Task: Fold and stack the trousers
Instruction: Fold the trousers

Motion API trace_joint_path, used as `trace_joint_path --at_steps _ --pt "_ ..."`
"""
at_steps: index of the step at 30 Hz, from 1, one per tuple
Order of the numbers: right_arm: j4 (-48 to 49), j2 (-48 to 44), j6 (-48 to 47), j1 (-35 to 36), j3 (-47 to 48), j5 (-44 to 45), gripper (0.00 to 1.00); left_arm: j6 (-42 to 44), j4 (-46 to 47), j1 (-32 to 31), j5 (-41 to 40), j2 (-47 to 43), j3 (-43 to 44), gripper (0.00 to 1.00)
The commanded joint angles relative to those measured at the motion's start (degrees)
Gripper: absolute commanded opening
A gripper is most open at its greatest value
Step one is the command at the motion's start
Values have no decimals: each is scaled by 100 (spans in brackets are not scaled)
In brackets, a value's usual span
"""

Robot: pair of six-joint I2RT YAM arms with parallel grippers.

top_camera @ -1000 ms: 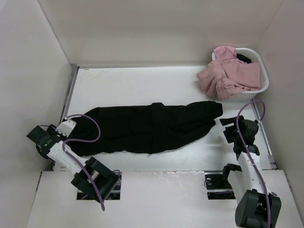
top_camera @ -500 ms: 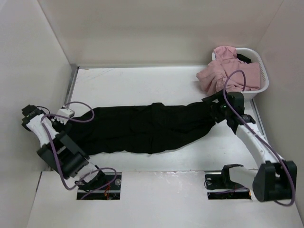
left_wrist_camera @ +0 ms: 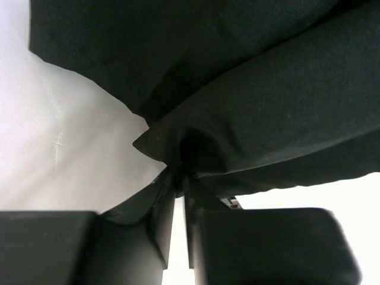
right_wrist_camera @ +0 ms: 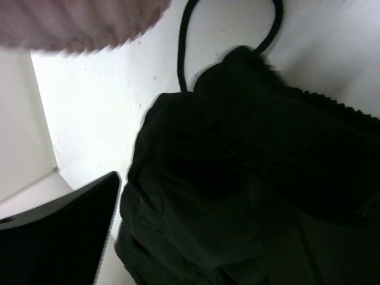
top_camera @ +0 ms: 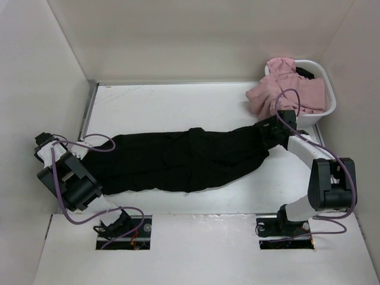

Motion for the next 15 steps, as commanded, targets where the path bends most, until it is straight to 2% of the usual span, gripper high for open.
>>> trace_joint_path --at_steps 1,4,7,8,9,15 --pt "290 210 240 -149 109 -57 78 -46 435 25 -75 -66 -65 6" --pt "501 263 205 -307 -145 -145 51 -108 856 95 -23 -233 -92 1" --pt "642 185 126 -422 -313 -145 11 -125 1331 192 188 -540 -179 0" --pt "634 158 73 -448 -331 -145 3 -125 1489 210 258 -645 -206 0" --pt "625 114 12 -475 -348 -145 0 -134 1647 219 302 -760 -241 0" --pt "966 -605 -970 -379 -155 -66 0 -502 2850 175 583 -1375 -312 0"
